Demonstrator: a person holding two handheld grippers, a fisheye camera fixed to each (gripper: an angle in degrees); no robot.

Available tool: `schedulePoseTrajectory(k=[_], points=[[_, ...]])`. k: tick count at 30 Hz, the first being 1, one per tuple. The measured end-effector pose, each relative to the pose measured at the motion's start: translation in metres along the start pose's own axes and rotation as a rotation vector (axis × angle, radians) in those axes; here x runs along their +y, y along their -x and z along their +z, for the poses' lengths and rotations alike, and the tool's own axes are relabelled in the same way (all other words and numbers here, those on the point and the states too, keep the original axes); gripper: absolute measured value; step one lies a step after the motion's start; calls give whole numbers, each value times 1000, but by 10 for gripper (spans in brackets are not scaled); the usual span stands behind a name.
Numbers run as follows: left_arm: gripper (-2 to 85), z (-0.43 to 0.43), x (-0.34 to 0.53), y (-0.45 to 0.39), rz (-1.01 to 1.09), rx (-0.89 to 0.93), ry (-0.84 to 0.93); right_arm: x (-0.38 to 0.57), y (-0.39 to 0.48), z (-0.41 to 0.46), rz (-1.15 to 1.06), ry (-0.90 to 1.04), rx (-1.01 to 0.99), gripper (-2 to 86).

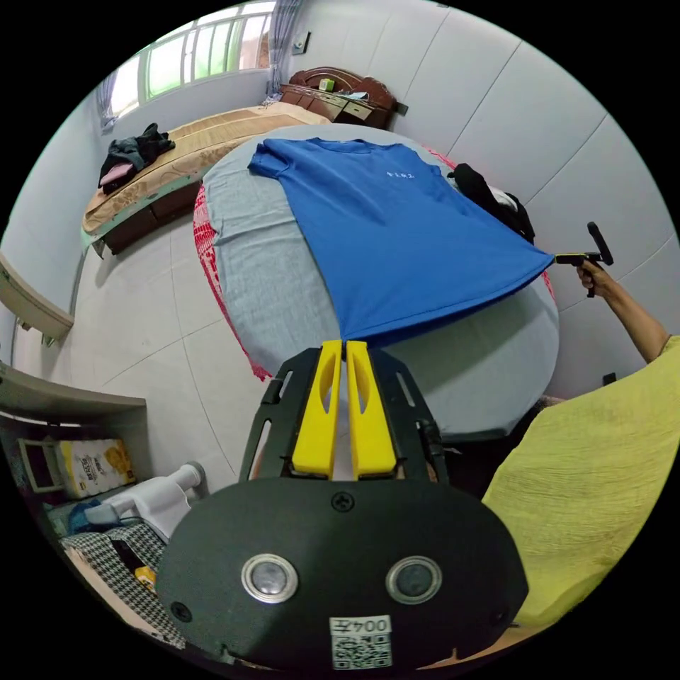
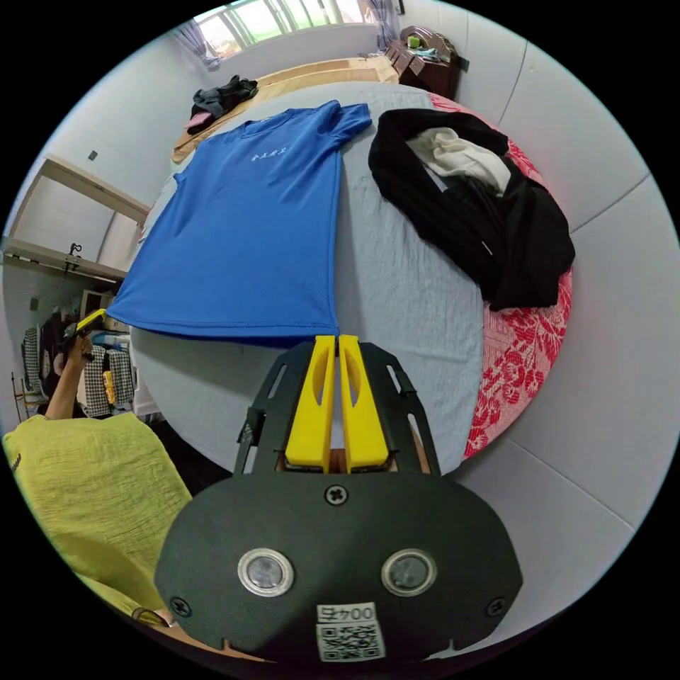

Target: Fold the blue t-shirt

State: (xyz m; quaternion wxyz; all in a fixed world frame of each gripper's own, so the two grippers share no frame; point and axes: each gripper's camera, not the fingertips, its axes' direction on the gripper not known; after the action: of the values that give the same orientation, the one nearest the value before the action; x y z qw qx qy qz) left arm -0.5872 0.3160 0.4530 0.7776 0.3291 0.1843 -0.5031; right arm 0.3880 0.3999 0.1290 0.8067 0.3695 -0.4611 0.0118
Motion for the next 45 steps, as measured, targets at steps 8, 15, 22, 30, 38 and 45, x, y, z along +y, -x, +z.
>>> schedulePoseTrajectory(k=[8,15,22,30,38,45], points=[[9,9,54,15,-49,-21,0,77,-51,20,7,6,-27,-8],[8,15,101,20,-45,-37,34,166,-101,35,22,9,-83,-8],[9,34,151,31,-87,-26,75,249,-147,49,42,31,-132,-8],[10,73,169,42,-101,-60,120,301,-186,82,46,86,-82,-8],[14,106,180,48,-36,-103,231,345,-217,84,21,78,-80,-7],[6,81,189,65,-74,-108,196,390,-243,83,24,23,-94,-7]])
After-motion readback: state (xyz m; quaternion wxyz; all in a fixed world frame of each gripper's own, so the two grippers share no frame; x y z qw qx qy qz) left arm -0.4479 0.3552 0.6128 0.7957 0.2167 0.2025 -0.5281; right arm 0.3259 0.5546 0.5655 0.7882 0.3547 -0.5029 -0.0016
